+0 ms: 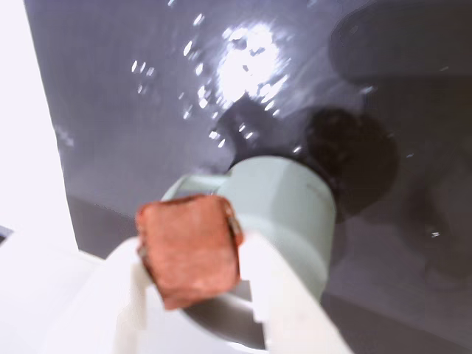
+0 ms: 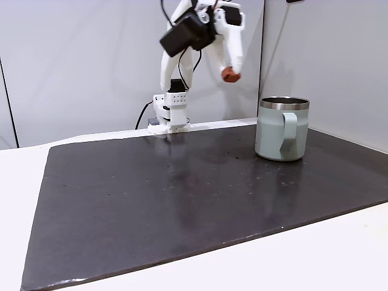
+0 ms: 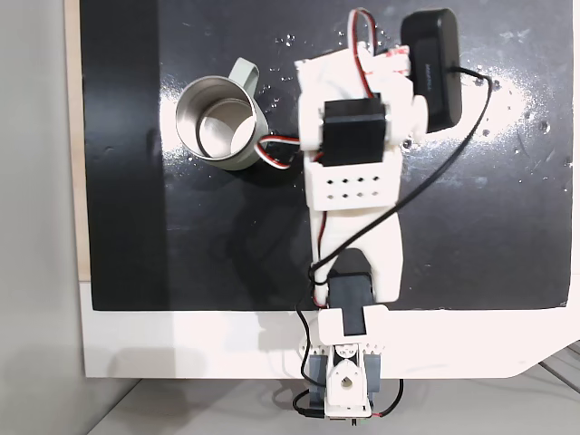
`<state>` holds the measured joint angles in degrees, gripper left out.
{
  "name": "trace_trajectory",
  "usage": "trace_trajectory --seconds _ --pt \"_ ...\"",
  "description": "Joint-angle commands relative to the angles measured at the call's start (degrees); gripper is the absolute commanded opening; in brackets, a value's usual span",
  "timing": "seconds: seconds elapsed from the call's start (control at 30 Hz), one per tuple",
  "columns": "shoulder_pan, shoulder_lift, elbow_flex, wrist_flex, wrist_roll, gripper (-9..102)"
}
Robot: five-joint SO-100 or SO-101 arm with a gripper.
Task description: Grasp a cube and put it in the cup.
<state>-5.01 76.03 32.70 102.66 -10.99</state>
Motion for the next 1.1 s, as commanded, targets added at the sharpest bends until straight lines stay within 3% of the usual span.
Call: trace_trajectory --seconds 0.0,0.53,0.9,1.07 --pt "-5.4 -2.8 -9.1 0.4 0.6 4" --pt "-22.1 -8.4 -9.1 0.5 -0.4 3" --pt "-24.4 -4.6 -2.1 0.6 -1.0 4" --pt "-23.9 -2.9 -0.3 0.6 0.1 21"
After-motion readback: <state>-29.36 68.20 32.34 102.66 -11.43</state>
